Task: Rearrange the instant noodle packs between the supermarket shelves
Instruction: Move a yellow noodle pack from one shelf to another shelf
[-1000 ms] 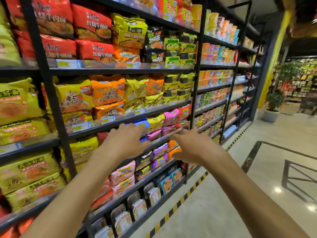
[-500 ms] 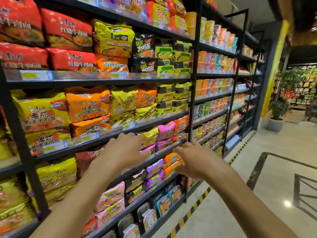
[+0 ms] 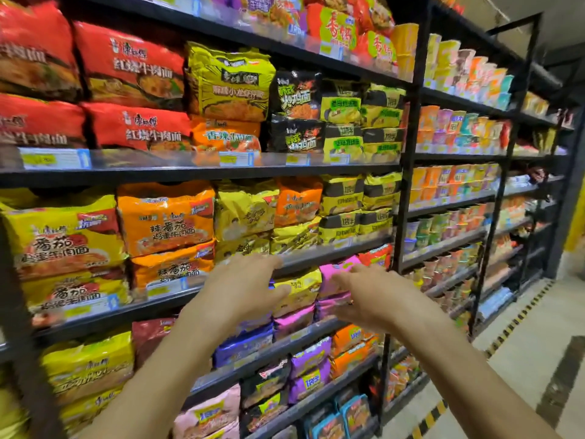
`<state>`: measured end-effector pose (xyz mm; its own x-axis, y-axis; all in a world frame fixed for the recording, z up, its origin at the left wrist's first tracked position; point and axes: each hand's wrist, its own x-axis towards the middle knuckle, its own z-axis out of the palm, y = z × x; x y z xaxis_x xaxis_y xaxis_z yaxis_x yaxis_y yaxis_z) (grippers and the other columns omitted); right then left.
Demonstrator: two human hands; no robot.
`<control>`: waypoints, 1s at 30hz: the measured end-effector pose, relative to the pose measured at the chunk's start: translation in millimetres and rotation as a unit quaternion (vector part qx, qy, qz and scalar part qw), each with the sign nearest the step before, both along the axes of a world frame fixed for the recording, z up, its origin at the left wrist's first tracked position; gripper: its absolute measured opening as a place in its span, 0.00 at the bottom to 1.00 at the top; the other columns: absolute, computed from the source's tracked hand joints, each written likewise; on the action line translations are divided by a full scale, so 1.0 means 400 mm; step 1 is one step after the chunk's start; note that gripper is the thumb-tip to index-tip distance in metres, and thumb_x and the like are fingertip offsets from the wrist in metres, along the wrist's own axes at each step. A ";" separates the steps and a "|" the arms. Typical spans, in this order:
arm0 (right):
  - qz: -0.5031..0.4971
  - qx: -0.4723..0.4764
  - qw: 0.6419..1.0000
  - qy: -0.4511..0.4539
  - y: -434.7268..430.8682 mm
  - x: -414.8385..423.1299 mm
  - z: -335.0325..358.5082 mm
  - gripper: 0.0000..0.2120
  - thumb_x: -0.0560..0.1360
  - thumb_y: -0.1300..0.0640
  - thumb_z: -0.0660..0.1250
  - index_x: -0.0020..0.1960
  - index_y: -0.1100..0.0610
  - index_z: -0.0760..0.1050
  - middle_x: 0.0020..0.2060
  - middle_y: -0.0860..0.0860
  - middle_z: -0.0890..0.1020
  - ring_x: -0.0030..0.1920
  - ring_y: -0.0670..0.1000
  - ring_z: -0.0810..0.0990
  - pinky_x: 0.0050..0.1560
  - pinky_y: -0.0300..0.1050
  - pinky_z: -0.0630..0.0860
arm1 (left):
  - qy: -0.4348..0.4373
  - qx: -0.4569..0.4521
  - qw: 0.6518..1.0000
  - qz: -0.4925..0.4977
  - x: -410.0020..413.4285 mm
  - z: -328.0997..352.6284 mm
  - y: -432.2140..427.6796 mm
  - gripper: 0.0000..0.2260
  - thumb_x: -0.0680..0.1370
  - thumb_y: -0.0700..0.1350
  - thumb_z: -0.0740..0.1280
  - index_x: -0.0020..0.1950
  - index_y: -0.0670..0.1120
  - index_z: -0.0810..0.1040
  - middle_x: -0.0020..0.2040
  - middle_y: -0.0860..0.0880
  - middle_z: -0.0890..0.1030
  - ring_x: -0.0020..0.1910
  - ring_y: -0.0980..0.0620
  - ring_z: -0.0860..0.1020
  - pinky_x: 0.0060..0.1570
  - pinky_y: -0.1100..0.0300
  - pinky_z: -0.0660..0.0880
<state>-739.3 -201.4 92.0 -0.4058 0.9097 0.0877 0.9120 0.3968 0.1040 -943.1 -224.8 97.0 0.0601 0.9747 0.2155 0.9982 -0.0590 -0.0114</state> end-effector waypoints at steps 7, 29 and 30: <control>0.059 -0.019 0.998 0.012 0.218 -0.017 -0.026 0.31 0.80 0.42 0.63 0.79 0.47 0.58 0.73 0.54 0.68 0.72 0.58 0.67 0.67 0.55 0.71 | 0.006 -0.009 0.997 0.071 -0.030 -0.012 0.154 0.24 0.81 0.63 0.60 0.76 0.57 0.67 0.71 0.50 0.75 0.71 0.45 0.71 0.64 0.47 0.74; 0.182 0.010 0.983 0.016 0.774 0.063 0.093 0.28 0.80 0.43 0.62 0.78 0.48 0.60 0.72 0.54 0.70 0.72 0.58 0.68 0.67 0.55 0.71 | -0.004 0.039 0.978 0.204 0.090 0.098 0.568 0.24 0.82 0.63 0.59 0.76 0.57 0.67 0.72 0.53 0.75 0.71 0.49 0.73 0.62 0.50 0.74; 0.190 0.011 0.982 0.018 0.781 0.054 0.099 0.29 0.80 0.43 0.62 0.78 0.48 0.60 0.73 0.53 0.69 0.72 0.58 0.68 0.68 0.56 0.71 | 0.000 0.039 0.977 0.211 0.081 0.106 0.572 0.25 0.82 0.63 0.59 0.77 0.56 0.66 0.72 0.52 0.75 0.71 0.49 0.73 0.62 0.50 0.75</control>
<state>-717.6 111.0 131.5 -0.7119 0.6909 0.1258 0.7017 0.7072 0.0865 -910.8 4.1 139.6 -0.3439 0.8929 0.2908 0.9333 0.3592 0.0006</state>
